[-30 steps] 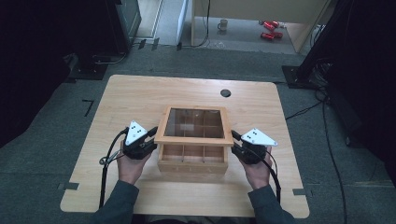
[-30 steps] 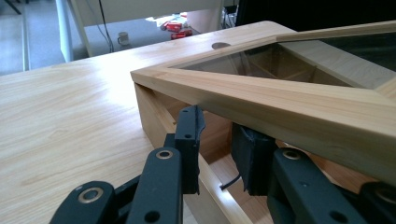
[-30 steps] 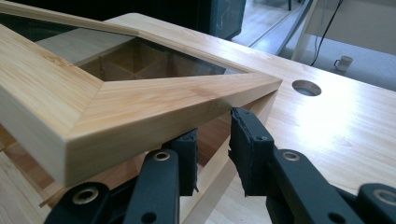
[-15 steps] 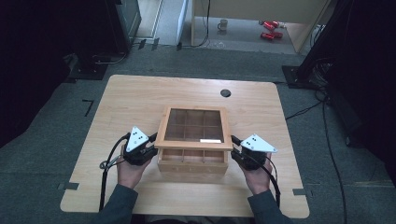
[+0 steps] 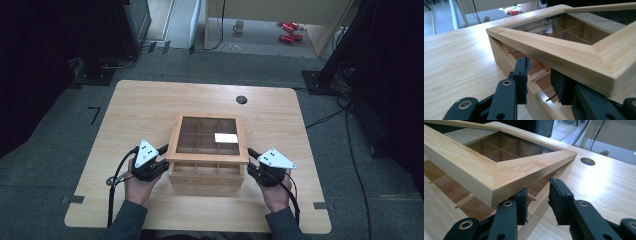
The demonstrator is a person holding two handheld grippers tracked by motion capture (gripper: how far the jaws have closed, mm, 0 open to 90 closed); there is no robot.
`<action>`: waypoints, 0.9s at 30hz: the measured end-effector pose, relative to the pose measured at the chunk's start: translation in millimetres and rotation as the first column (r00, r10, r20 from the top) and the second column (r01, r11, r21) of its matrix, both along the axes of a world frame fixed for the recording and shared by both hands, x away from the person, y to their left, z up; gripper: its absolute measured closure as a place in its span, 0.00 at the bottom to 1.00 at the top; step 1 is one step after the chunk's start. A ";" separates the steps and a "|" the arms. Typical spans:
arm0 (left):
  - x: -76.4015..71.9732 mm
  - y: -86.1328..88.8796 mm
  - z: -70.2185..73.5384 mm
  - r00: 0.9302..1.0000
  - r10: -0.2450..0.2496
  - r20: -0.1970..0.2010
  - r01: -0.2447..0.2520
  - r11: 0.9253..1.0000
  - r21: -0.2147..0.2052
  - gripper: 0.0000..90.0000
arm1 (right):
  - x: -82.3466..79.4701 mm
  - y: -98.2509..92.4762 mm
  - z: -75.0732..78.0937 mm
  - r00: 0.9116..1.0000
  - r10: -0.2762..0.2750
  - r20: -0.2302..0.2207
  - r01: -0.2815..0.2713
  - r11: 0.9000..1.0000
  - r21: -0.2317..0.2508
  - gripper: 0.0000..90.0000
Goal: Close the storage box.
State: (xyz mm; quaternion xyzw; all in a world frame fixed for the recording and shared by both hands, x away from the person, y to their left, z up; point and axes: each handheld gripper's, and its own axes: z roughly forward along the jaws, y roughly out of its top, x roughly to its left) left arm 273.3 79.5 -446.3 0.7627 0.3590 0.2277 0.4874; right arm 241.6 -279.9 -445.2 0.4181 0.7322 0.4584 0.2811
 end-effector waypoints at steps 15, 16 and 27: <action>-12.8 0.8 -9.0 1.000 -0.005 -0.008 0.006 1.000 0.025 0.70 | -13.3 -0.2 -8.3 1.000 0.005 -0.013 -0.005 1.000 -0.009 0.72; -13.7 0.9 -10.1 1.000 -0.006 -0.012 0.006 1.000 0.025 0.70 | -14.3 -0.3 -9.2 1.000 0.004 -0.017 -0.004 1.000 -0.012 0.72; -24.4 5.7 -17.2 0.999 -0.011 -0.031 0.011 1.000 0.026 0.65 | -25.0 -4.0 -16.7 0.999 -0.006 -0.033 0.005 1.000 -0.003 0.72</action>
